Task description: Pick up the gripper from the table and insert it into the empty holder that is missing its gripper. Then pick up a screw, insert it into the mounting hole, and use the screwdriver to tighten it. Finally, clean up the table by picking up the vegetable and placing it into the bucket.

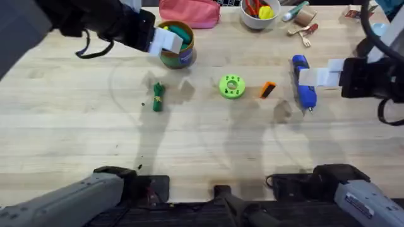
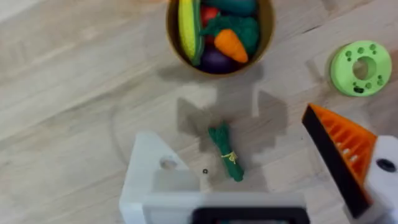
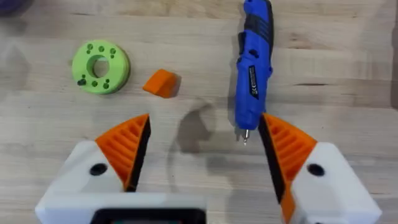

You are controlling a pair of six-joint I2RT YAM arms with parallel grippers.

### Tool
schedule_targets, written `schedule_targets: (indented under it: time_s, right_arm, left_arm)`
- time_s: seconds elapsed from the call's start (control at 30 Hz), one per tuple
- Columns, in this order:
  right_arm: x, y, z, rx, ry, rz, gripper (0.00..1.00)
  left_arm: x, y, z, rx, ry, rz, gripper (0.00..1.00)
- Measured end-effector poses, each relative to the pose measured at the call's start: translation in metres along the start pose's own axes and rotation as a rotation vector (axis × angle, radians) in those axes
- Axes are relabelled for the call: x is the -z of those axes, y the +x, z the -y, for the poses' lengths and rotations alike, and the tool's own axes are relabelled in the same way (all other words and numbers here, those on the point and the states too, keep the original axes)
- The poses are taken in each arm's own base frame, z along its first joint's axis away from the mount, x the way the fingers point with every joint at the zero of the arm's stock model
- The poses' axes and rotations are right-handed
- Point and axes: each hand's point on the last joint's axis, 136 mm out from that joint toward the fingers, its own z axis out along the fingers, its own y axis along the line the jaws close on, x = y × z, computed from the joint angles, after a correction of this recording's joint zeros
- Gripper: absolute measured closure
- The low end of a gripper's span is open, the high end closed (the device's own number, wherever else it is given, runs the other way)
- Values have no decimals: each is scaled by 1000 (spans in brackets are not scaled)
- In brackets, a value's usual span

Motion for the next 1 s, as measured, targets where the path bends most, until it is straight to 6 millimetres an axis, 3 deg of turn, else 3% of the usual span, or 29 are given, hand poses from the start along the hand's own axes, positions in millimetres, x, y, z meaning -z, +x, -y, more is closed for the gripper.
schedule_targets:
  time_s: [0.13,0.37,0.47,0.7,1.0]
  right_arm:
    - [0,0,0,0,0,0,9]
    - [0,0,0,0,0,0,8]
    - [0,0,0,0,0,0,8]
    - [0,0,0,0,0,0,8]
    - [0,0,0,0,0,0,9]
  left_arm:
    - [29,-9,5,-50,-3,89,15]
    - [99,-17,6,-87,-63,294,14]
    - [116,-16,4,-89,-92,392,16]
    - [112,-3,8,-127,-94,641,15]
    - [88,28,39,-159,62,886,15]
